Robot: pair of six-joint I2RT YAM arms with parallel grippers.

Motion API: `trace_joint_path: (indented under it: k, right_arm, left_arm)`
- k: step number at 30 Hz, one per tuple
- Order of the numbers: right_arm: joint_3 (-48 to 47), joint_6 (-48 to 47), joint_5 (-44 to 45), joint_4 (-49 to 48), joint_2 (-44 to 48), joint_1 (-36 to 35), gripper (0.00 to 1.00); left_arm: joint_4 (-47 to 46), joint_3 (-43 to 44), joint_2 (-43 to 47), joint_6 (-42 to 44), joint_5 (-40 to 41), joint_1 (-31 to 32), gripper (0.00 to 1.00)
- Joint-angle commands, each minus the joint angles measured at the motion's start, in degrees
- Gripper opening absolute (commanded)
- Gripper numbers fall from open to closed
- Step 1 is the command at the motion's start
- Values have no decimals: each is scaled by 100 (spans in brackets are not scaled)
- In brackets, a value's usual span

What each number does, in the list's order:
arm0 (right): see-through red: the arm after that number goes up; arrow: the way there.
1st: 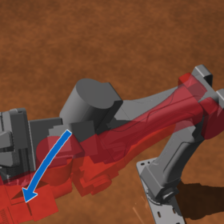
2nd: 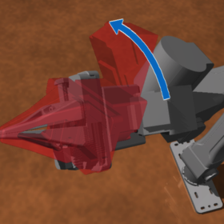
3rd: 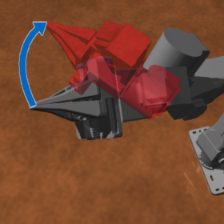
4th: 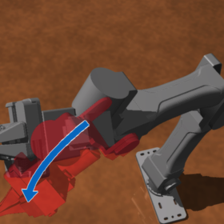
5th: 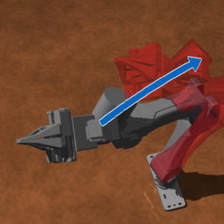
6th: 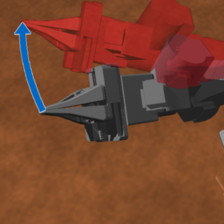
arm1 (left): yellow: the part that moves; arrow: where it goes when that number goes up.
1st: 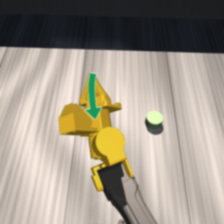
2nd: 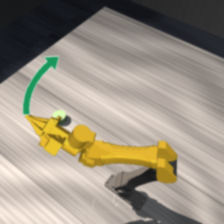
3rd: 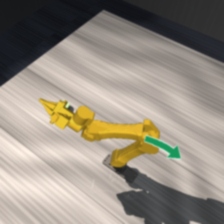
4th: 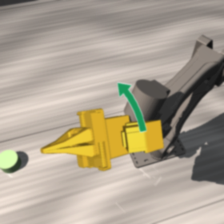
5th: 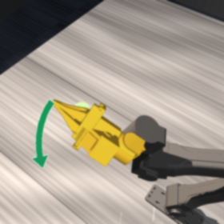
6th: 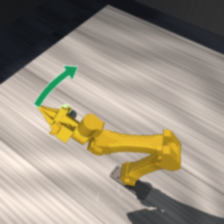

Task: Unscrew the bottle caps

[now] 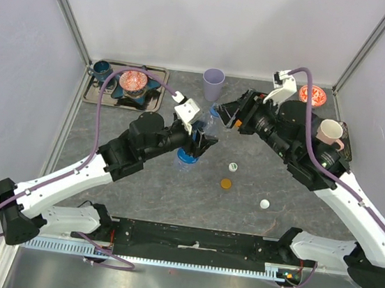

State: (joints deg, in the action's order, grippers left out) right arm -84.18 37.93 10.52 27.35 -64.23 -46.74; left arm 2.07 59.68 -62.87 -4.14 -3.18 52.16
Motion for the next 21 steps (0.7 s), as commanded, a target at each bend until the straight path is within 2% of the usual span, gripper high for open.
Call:
trace_joint_path:
  k: [1,7,18,21]
  right_arm:
    - [-160,83,213,-46,-160,-2,71]
    - [-160,65,240,-230,-292,-2,70]
    - [16,100,90,-406,-442,-2,52]
    - [130,109,2,-450,-485,-2,44]
  left_arm:
    - [-189,26,109,572,1039,198,45]
    - [-180,26,73,625,1039,286,44]
    - [-189,44,82,634,1021,312,44]
    - [-347,44,64,608,986,312,43]
